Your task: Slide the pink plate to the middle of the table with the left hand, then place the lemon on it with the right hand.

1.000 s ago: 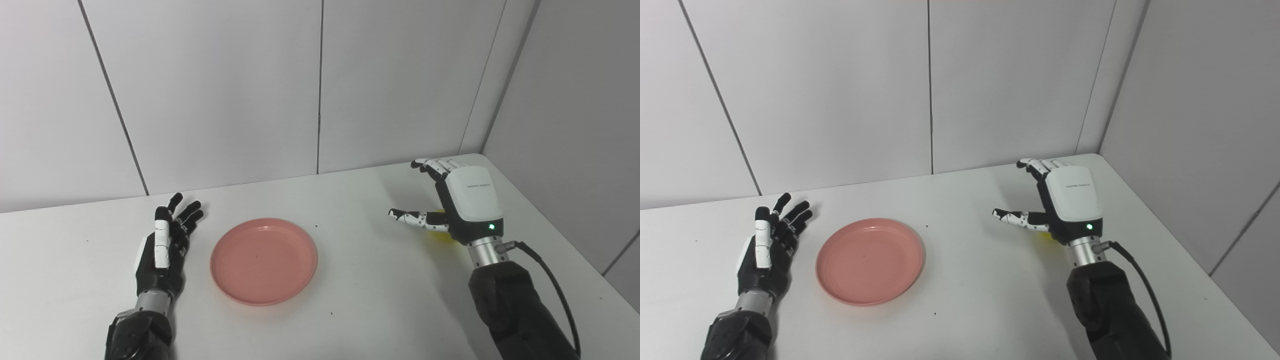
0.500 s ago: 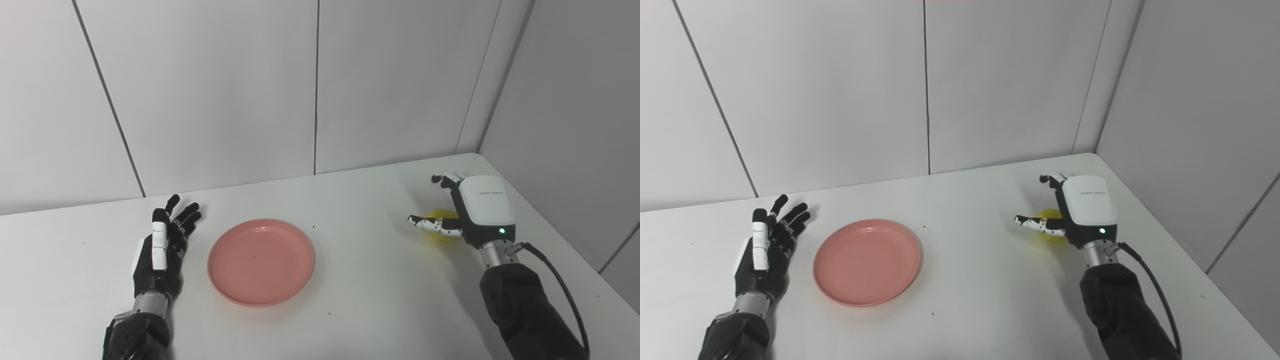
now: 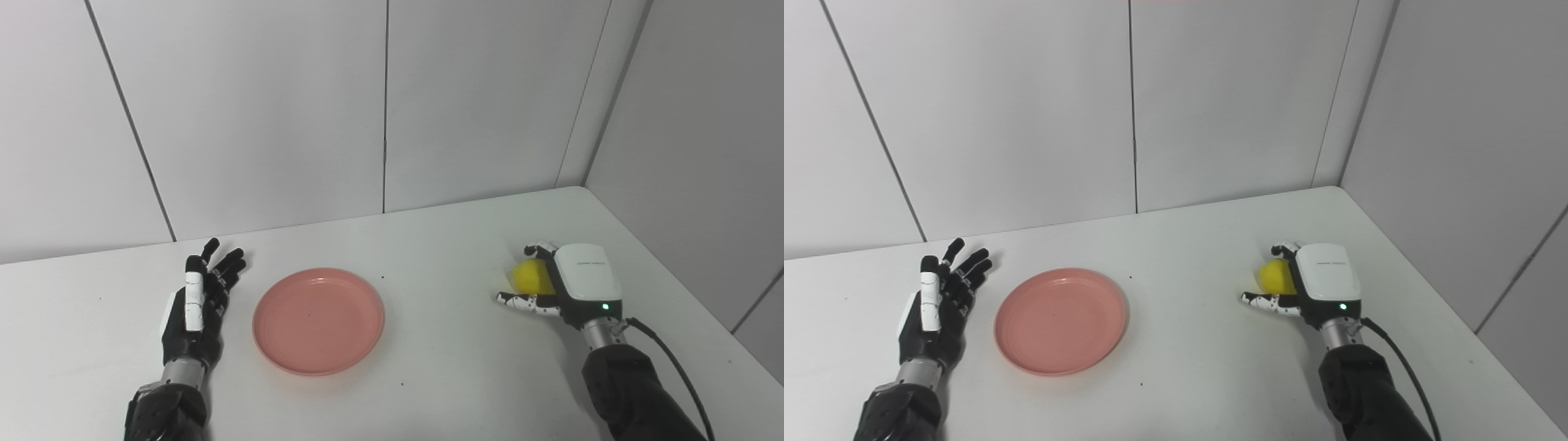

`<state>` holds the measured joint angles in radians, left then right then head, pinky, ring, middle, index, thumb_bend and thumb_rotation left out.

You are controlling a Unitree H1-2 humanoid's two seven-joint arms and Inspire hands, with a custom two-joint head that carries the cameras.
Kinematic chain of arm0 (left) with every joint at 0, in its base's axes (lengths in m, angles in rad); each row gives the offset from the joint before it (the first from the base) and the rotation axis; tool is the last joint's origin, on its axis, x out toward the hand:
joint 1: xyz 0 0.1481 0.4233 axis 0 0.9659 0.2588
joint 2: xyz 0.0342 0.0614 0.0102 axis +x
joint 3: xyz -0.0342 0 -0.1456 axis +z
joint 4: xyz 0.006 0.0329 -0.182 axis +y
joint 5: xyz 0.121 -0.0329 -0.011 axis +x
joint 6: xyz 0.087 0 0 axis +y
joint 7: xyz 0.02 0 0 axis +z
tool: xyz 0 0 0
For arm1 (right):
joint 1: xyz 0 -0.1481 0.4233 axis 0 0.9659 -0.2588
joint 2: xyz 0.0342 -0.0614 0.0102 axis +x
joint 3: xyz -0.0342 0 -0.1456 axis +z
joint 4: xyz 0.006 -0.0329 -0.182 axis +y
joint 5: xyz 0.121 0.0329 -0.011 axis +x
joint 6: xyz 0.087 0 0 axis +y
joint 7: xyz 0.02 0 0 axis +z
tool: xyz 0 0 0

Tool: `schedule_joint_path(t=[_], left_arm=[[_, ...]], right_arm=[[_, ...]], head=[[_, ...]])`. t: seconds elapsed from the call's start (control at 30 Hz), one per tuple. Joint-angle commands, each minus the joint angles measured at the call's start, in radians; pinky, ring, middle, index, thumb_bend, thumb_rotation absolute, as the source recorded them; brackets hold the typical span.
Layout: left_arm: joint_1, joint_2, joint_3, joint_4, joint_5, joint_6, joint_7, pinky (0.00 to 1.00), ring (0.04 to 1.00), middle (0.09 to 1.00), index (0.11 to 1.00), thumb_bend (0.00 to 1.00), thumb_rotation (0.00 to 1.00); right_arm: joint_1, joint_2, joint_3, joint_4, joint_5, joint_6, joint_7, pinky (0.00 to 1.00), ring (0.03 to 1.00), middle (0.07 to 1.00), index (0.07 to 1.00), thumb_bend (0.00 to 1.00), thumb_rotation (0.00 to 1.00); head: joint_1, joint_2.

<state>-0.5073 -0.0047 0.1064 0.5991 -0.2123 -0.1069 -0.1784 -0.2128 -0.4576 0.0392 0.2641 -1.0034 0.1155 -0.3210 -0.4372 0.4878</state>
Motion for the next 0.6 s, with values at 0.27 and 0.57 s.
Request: schedule_joint_path(t=[0.27, 0.57], left_arm=[[0.063, 0.003, -0.005, 0.044, 0.006, 0.069, 0.016, 0.94, 0.844, 0.808, 0.929, 0.91, 0.92], [0.067, 0.003, -0.006, 0.034, 0.005, 0.08, 0.02, 0.95, 0.848, 0.813, 0.932, 0.92, 0.92]], right_arm=[[-0.046, -0.037, 0.037, 0.067, 0.035, 0.014, -0.053, 0.53, 0.567, 0.61, 0.632, 0.85, 0.72], [-0.057, -0.034, 0.046, 0.093, 0.085, 0.027, -0.075, 0.29, 0.365, 0.456, 0.542, 0.67, 0.51]], head=[[0.008, -0.002], [0.009, 0.003]])
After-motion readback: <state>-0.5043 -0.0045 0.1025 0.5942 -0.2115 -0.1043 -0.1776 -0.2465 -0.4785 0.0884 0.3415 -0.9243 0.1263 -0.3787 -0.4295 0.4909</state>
